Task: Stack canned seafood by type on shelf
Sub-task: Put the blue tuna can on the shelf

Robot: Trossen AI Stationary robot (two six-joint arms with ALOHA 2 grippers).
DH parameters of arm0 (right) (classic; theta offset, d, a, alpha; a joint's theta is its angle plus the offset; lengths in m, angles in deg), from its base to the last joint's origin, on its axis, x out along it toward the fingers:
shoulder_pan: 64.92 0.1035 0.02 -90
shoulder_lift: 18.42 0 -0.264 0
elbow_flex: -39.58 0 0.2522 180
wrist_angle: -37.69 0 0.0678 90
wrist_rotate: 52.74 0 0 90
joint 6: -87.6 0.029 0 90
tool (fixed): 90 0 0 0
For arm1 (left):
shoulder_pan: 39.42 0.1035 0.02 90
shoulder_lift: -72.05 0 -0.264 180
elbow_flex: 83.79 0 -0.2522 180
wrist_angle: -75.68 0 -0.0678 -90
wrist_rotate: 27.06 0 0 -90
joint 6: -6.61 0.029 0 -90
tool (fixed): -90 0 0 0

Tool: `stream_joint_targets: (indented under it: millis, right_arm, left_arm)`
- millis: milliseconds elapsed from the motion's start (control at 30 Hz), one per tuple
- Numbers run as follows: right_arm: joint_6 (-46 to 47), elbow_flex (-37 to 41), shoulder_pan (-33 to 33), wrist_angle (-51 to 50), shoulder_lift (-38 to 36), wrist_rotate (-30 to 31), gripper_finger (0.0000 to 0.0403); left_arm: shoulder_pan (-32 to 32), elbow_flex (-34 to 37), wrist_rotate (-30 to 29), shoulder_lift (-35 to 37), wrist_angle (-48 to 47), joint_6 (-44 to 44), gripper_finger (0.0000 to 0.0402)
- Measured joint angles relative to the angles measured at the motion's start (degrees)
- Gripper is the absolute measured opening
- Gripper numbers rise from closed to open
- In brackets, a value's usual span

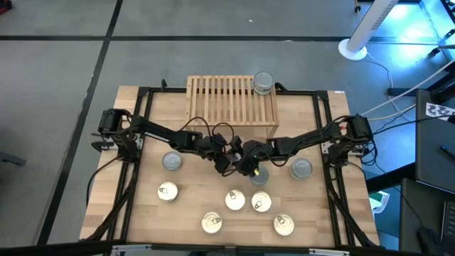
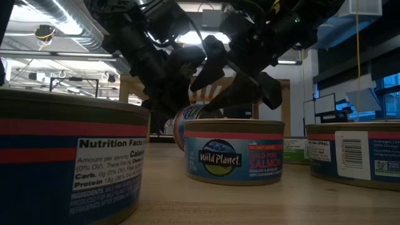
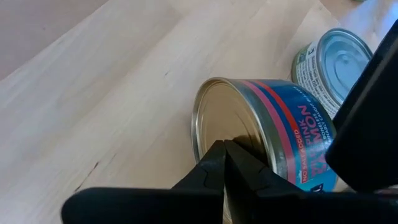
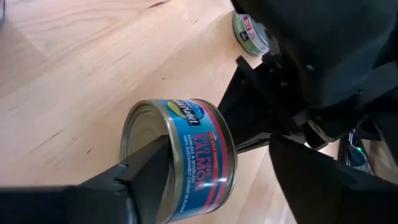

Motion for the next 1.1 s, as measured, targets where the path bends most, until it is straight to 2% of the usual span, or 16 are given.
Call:
stream_joint_targets:
  millis: [200, 467, 700, 1100]
  right_arm:
    - [0.46, 0.00, -0.07, -0.42, 0.00, -0.82, 0.0306]
    - [8.44, -0.02, -0.07, -2.60, 0.00, -2.42, 0.0308]
    - [9.14, -0.04, -0.13, -6.96, 0.00, -4.93, 0.0308]
    - [9.32, -0.04, -0.11, -7.17, 0.00, -5.69, 0.0308]
  left_arm:
    - [-0.13, 0.00, 0.23, 0.00, 0.15, 0.00, 0.0000]
    - [-1.99, 0.00, 0.05, 0.00, 0.22, 2.73, 0.0000]
    - [-2.58, 0.00, 0.29, 0.00, 0.72, 2.82, 0.0000]
    - [-2.51, 0.00, -0.67, 0.00, 4.50, 4.11, 0.0000]
